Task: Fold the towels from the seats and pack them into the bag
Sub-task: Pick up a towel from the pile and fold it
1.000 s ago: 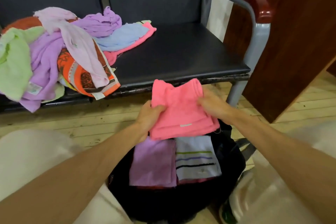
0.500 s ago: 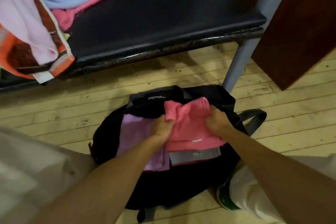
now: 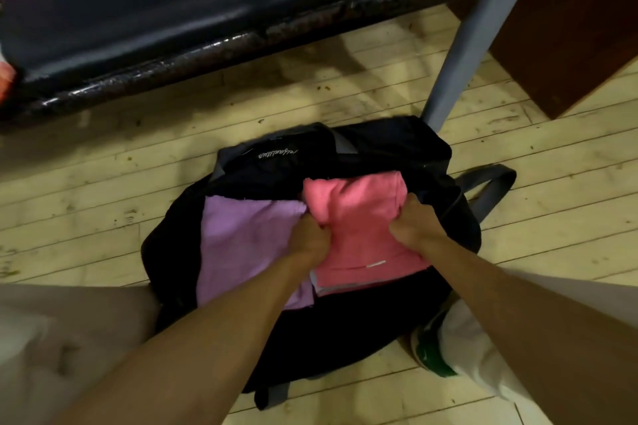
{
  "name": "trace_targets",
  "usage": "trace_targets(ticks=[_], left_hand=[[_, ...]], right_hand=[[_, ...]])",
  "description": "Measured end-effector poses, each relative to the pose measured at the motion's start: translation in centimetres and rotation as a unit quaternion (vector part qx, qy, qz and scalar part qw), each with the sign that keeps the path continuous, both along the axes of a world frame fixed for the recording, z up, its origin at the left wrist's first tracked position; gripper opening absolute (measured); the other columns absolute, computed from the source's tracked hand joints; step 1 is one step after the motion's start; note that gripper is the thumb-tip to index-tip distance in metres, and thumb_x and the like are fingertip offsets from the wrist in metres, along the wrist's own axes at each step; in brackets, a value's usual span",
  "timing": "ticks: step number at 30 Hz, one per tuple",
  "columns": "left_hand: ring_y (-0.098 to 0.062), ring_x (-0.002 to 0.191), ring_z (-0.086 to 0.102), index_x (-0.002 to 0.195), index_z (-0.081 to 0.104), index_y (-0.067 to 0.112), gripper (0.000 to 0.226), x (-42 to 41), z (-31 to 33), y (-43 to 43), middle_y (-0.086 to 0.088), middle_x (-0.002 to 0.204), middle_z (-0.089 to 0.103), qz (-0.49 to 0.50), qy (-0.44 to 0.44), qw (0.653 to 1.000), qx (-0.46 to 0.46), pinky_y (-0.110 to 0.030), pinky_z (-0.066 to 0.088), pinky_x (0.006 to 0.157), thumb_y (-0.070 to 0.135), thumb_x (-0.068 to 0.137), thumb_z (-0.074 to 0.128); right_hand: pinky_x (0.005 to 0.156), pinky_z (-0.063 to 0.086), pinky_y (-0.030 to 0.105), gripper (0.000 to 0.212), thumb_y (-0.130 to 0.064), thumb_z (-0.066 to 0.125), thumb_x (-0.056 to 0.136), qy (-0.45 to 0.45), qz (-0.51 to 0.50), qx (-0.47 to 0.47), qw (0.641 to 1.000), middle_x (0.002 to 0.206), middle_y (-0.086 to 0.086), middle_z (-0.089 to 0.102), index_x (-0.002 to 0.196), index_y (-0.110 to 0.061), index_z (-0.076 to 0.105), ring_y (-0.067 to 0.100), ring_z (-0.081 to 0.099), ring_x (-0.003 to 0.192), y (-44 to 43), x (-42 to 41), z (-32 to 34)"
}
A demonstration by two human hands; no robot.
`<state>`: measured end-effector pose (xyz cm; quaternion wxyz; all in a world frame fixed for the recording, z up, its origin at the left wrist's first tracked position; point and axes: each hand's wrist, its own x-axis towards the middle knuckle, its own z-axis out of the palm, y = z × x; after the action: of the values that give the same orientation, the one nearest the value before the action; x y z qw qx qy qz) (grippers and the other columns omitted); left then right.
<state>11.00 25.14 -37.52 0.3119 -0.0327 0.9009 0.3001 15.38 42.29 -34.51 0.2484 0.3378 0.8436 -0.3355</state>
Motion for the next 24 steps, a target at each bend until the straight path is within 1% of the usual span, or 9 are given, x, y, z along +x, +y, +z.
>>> trace_targets(ticks=[4,6,7,9,11,13,15,20,24], left_hand=[[-0.034,0.124,0.05,0.138,0.042,-0.002,0.048,-0.3,1.9,-0.2,-0.019,0.137,0.051,-0.047,-0.004,0.999,-0.011,-0.033,0.037,0.097,0.011,0.093,0.052],[-0.034,0.117,0.055,0.13,0.049,-0.001,0.039,-1.1,3.9,-0.4,-0.019,0.128,0.057,-0.075,-0.025,0.996,-0.03,-0.035,0.042,0.09,0.012,0.094,0.051],[-0.035,0.11,0.06,0.121,0.056,0.0,0.031,-1.5,5.0,-0.6,-0.021,0.119,0.062,-0.071,-0.035,0.997,-0.022,-0.037,0.046,0.084,0.011,0.092,0.051],[-0.034,0.086,0.069,0.093,0.063,0.005,0.016,-2.3,7.7,-1.3,-0.019,0.092,0.068,-0.062,-0.054,0.997,0.013,-0.035,0.053,0.066,0.007,0.088,0.048],[-0.024,0.06,0.065,0.078,0.062,0.01,0.018,-3.0,10.9,-2.5,-0.011,0.072,0.063,-0.064,-0.048,0.996,0.046,-0.025,0.049,0.055,0.005,0.088,0.047],[-0.016,0.06,0.058,0.084,0.061,0.014,0.015,-3.6,14.9,-4.1,-0.005,0.073,0.058,-0.049,-0.044,0.994,0.089,-0.024,0.048,0.059,0.008,0.092,0.049],[-0.015,0.067,0.06,0.094,0.063,0.014,0.012,-4.4,19.2,-6.2,-0.004,0.078,0.061,-0.051,-0.013,0.992,0.115,-0.024,0.049,0.062,0.013,0.094,0.051],[-0.013,0.067,0.062,0.087,0.065,0.015,0.017,-6.6,27.9,-12.3,-0.006,0.081,0.064,-0.061,0.102,0.981,0.156,-0.021,0.049,0.062,0.012,0.094,0.05],[-0.011,0.071,0.062,0.083,0.064,0.02,0.023,-7.7,32.2,-17.3,-0.003,0.08,0.065,-0.048,0.158,0.971,0.173,-0.019,0.048,0.066,0.007,0.094,0.049]], right_hand=[[0.077,0.04,0.032,0.048,-0.017,0.048,0.094,-0.028,0.0,0.033,0.999,0.13,0.021,0.05,0.133,0.009,0.039,0.036,0.055,0.114,-0.2,-0.9,1.7],[0.082,0.044,0.036,0.047,-0.018,0.049,0.094,-0.019,-0.017,0.045,0.999,0.126,0.02,0.051,0.132,0.008,0.036,0.037,0.055,0.115,-0.4,-1.3,3.6],[0.081,0.045,0.037,0.039,-0.019,0.049,0.094,-0.004,-0.014,0.045,0.999,0.118,0.018,0.054,0.125,0.005,0.043,0.036,0.058,0.107,-0.6,-1.4,4.7],[0.064,0.044,0.03,0.014,-0.016,0.049,0.092,0.023,0.005,0.039,0.999,0.086,0.01,0.054,0.086,-0.003,0.052,0.026,0.056,0.074,-1.2,-1.8,6.9],[0.054,0.038,0.026,0.021,-0.011,0.049,0.089,0.046,0.04,0.026,0.998,0.071,0.007,0.051,0.069,-0.006,0.049,0.025,0.052,0.063,-2.4,-2.6,9.6],[0.066,0.049,0.028,0.017,-0.01,0.052,0.091,0.08,0.08,-0.007,0.994,0.087,0.011,0.063,0.088,0.0,0.065,0.03,0.064,0.084,-4.0,-3.7,12.4],[0.077,0.053,0.033,0.021,-0.01,0.054,0.094,0.136,0.08,-0.07,0.985,0.106,0.017,0.067,0.106,0.002,0.067,0.028,0.066,0.096,-6.2,-4.8,15.7],[0.059,0.053,0.024,0.011,-0.01,0.056,0.095,0.237,0.139,-0.121,0.954,0.101,0.005,0.063,0.089,-0.016,0.062,0.014,0.066,0.07,-10.5,-8.2,23.9],[0.058,0.056,0.023,0.012,-0.006,0.059,0.094,0.265,0.176,-0.141,0.937,0.096,0.005,0.065,0.104,-0.013,0.057,0.018,0.067,0.075,-14.1,-10.3,28.7]])
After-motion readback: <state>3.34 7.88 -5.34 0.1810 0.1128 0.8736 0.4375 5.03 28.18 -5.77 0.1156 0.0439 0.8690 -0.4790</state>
